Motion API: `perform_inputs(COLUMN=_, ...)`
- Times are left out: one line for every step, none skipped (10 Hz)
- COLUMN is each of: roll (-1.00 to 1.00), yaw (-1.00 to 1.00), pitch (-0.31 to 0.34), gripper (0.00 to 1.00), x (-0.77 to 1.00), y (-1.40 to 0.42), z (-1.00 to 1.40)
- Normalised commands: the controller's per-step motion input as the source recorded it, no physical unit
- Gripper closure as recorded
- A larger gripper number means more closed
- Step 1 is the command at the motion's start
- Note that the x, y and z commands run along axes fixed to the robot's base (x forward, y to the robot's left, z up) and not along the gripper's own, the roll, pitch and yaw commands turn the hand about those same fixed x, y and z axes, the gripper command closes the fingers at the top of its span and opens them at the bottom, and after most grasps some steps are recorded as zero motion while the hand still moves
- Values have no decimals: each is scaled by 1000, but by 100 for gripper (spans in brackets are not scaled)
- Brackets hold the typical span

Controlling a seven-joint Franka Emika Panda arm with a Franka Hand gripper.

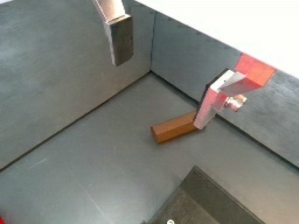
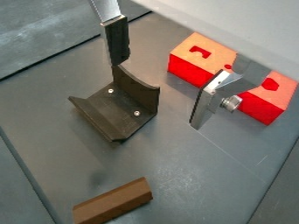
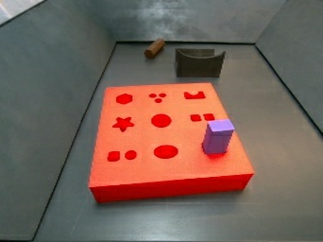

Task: Pick up the hexagon object. Move up. Place the hexagon object on the fixture. Regrasp the hexagon object. Move to above the board. Insert the hexagon object.
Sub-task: Pick up the hexagon object.

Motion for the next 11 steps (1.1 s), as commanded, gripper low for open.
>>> perform_inputs(roll=34, yaw=-89, pitch=-107, gripper=0, x=-460, y=97, z=-340)
perform_inputs(roll=111, yaw=-57, pitch=-26, gripper=0, x=-129, y=449, z=-800)
perform_inputs(roll=0, yaw=-314, pitch=-20, gripper=0, x=-49, y=683, z=-1000)
perform_inputs(roll=0, yaw=-354, pitch=17, gripper=0, x=14, y=654, z=-1000)
perform_inputs(roll=4, yaw=-363, pitch=29, gripper=0, x=71, y=620, z=-1000)
perform_inputs(roll=0, yaw=-437, pitch=64, gripper=0, x=200, y=531, z=-1000)
perform_inputs(roll=0, yaw=-526, pitch=70, gripper=0, x=249, y=440, z=-1000)
perform_inputs(roll=0, yaw=-563, pitch=39, gripper=0, x=197, y=371, z=-1000)
perform_inputs(roll=0, yaw=-494, pitch=0, gripper=0, x=0, y=86, z=-1000)
perform_inputs(roll=0, yaw=-383, pitch=-9, gripper=0, x=-103, y=-9, z=-1000)
perform_inputs(roll=0, yaw=-340, pitch=-23, gripper=0, x=-131, y=-123, z=-1000)
